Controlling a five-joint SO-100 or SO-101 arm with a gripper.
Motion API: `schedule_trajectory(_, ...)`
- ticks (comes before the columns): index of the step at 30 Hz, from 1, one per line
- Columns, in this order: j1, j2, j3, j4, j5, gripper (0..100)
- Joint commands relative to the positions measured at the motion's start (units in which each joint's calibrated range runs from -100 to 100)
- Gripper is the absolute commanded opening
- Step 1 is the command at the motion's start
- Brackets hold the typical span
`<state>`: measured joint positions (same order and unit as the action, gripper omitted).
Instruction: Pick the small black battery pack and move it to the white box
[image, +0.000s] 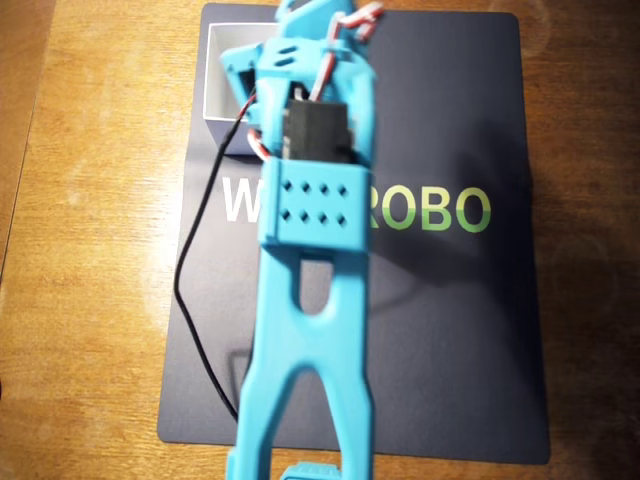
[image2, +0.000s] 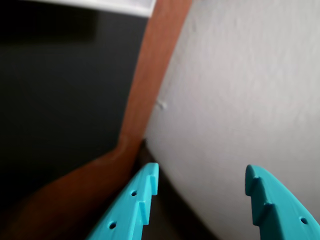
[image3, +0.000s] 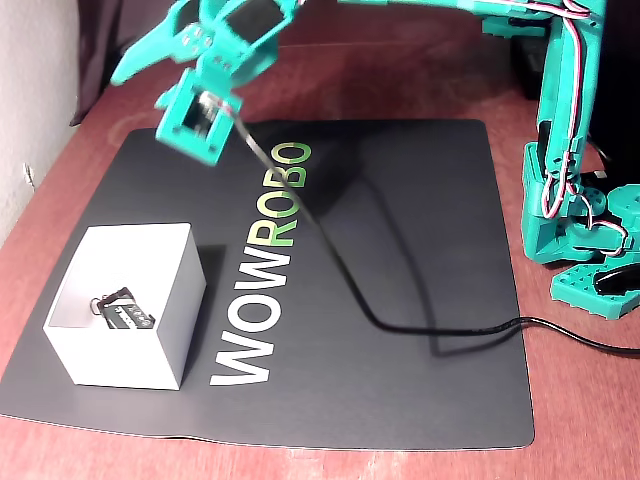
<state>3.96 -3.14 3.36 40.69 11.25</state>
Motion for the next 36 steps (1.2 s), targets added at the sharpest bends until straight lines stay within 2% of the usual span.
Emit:
schedule_trajectory(1, 3.61, -7.34, 2.03, 6.9, -2.36, 20)
schedule_trajectory(7, 2.55, -16.99, 14.46, 9.35, -3.99, 20)
schedule_trajectory(33, 0.91, -65.21, 67.7, 9.53, -3.94, 20)
schedule_trajectory(36, 0.56, -70.82, 70.7, 13.12, -3.94, 20)
